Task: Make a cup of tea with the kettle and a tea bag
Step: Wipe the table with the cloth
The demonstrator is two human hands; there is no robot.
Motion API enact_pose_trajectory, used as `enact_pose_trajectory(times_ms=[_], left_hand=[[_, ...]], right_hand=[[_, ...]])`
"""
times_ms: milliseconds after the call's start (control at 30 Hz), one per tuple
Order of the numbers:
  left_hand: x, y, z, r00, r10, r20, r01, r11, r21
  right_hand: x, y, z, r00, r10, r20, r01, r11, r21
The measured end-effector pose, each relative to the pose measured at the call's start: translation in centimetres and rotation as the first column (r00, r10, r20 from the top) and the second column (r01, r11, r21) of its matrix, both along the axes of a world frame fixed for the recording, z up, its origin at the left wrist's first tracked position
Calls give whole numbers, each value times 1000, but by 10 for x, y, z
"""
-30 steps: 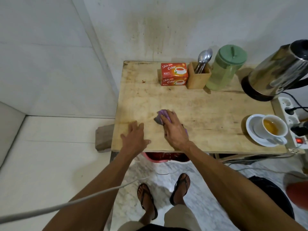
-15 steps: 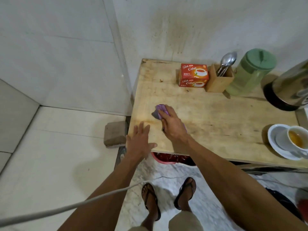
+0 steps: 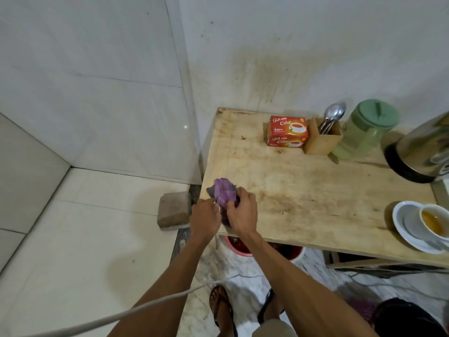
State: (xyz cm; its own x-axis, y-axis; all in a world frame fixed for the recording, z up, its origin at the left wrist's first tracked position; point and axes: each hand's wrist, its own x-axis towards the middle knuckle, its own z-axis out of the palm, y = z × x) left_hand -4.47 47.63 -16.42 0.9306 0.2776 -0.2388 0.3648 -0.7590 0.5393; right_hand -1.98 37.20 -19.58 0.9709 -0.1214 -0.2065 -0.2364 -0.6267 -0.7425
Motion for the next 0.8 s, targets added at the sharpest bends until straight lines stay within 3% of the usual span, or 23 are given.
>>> enact_pose_trajectory(times_ms=[133, 200, 400, 567, 800], left_hand=[[11, 1, 9, 996, 63, -67, -81, 940, -331], [13, 1, 12, 994, 83, -76, -107, 905, -413], [24, 14, 19, 993, 117, -21, -114, 892, -437], [18, 14, 18, 998, 51, -33, -59, 929, -366], [24, 20, 14, 994, 45, -101, -83, 907, -413]], right_hand=[[2, 1, 12, 993, -27, -118, 43, 990, 133], [8, -1, 20, 980, -55, -193, 97, 972, 216], [3, 8, 26, 961, -63, -269, 166, 910, 381], [-5, 9, 34, 981, 30, -194, 14, 976, 218], [-2, 5, 39, 972, 107, -208, -67, 979, 193]])
